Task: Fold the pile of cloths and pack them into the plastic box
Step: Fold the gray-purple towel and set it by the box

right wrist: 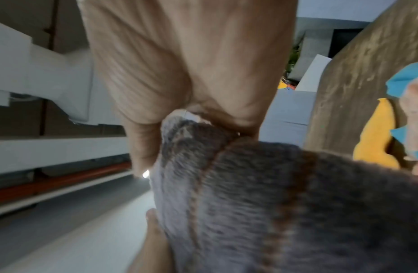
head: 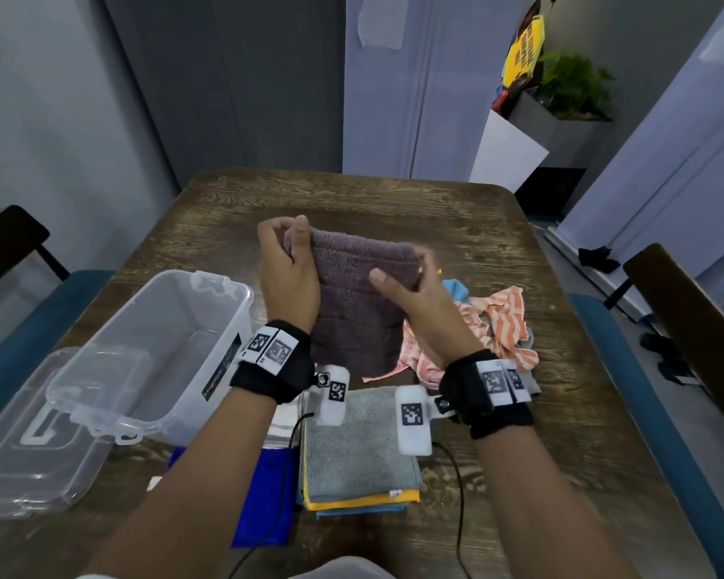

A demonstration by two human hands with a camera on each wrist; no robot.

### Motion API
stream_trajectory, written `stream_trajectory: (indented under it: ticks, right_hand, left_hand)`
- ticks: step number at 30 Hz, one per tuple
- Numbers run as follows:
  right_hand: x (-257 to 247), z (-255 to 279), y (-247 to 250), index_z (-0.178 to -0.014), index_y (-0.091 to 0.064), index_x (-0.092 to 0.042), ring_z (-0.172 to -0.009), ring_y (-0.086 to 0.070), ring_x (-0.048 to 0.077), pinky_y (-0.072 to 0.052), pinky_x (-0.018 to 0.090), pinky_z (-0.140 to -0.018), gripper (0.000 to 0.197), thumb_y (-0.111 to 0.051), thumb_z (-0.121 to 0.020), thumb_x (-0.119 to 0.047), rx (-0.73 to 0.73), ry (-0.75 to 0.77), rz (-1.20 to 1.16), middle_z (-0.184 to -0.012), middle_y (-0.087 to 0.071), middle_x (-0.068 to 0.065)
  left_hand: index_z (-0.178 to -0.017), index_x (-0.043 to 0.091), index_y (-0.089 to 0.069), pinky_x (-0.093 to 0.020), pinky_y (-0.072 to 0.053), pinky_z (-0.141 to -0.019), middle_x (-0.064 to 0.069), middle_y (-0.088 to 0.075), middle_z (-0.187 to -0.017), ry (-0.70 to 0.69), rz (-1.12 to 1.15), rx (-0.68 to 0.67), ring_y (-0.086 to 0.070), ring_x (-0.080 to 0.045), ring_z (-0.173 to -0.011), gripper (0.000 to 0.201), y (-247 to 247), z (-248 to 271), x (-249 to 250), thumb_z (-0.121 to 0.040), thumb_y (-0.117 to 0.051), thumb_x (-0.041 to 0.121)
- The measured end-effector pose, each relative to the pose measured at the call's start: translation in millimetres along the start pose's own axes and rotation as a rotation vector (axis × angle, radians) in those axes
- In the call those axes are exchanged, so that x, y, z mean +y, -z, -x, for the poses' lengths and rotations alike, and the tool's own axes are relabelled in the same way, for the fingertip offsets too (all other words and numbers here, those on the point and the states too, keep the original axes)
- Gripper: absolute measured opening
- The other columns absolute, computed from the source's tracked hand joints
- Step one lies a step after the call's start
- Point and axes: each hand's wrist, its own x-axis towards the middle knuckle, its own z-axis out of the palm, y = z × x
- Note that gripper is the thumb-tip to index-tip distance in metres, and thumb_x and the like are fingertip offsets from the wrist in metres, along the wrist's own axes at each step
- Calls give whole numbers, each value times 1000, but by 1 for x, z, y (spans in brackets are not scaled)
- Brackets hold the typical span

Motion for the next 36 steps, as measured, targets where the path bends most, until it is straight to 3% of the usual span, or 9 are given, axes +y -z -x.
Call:
stream_trajectory:
  ticks: [10, 13, 17, 19, 22, 24, 27, 32, 36]
  right_hand:
    - [33, -2, 6, -118, -64, -22, -114, -66, 20, -51, 43, -102, 23, -60, -99, -10, -19, 23, 321, -120, -71, 5]
    - [29, -11, 11, -124, -62, -16, -113, -65, 17, -50, 42, -102, 24, -60, -100, -13, -88, -12, 484, -120, -70, 2]
    - [27, -13, 10, -115, -64, -7, -100, -67, 17, -51, 36, -88, 19, -64, -97, -14, -229, 18, 684, -108, -73, 9]
    - [25, -11, 8, -111, -65, -3, -89, -65, 8, -50, 24, -79, 18, -65, -97, -14, -303, 15, 735, -106, -72, 12]
    - [22, -8, 15, -114, -66, -9, -87, -63, -7, -45, 11, -76, 23, -71, -92, -14, -375, -31, 732, -105, -71, -1]
    - [26, -9, 23, -115, -64, -16, -94, -64, 1, -47, 20, -81, 31, -77, -87, -20, -396, -91, 791, -106, -70, -5]
    - [40, -12, 32, -108, -64, -18, -96, -63, 14, -51, 38, -86, 34, -81, -81, -28, -381, -165, 934, -102, -68, -2]
    - [52, -18, 27, -106, -67, -5, -93, -68, 16, -54, 32, -82, 23, -76, -86, -11, -61, -104, 567, -100, -73, 4]
    - [68, -30, 12, -120, -62, -3, -115, -66, 30, -53, 43, -101, 39, -78, -87, -18, 135, -154, 97, -119, -71, 14]
  left_hand:
    - [-99, 18, -52, -21, -40, -67, 10, -59, -84, 156, -157, -96, -55, 1, -77, 37, 11, 10, -46, -104, -38, 52]
    - [-111, 24, -59, -35, -47, -94, -2, -60, -111, 67, -214, -268, -58, -15, -103, 35, 15, 15, -57, -102, -40, 53]
    - [-137, 30, -52, -43, -27, -116, 3, -53, -138, -224, -242, -555, -41, -14, -136, 55, 9, 29, -59, -97, -37, 65]
    - [-124, 33, -56, -43, -40, -108, 8, -63, -122, -149, -174, -646, -54, -11, -124, 45, 6, 34, -58, -92, -52, 65]
    - [-91, 25, -51, -16, -44, -68, 13, -60, -81, -16, -85, -638, -56, 7, -75, 28, 9, 39, -57, -89, -72, 43]
    - [-91, 19, -49, -14, -42, -61, 10, -60, -77, 20, -77, -599, -55, 3, -68, 31, 11, 42, -60, -89, -73, 39]
    - [-103, 18, -54, -26, -53, -75, 5, -66, -90, 137, -30, -458, -63, -4, -81, 35, 16, 40, -68, -91, -67, 48]
    - [-115, 25, -54, -24, -44, -82, 16, -62, -102, 239, -72, -385, -60, -4, -96, 39, 28, 33, -76, -93, -57, 57]
    - [-124, 23, -57, -36, -52, -99, 9, -67, -116, 330, 0, -405, -64, -8, -108, 59, 39, 26, -89, -84, -64, 67]
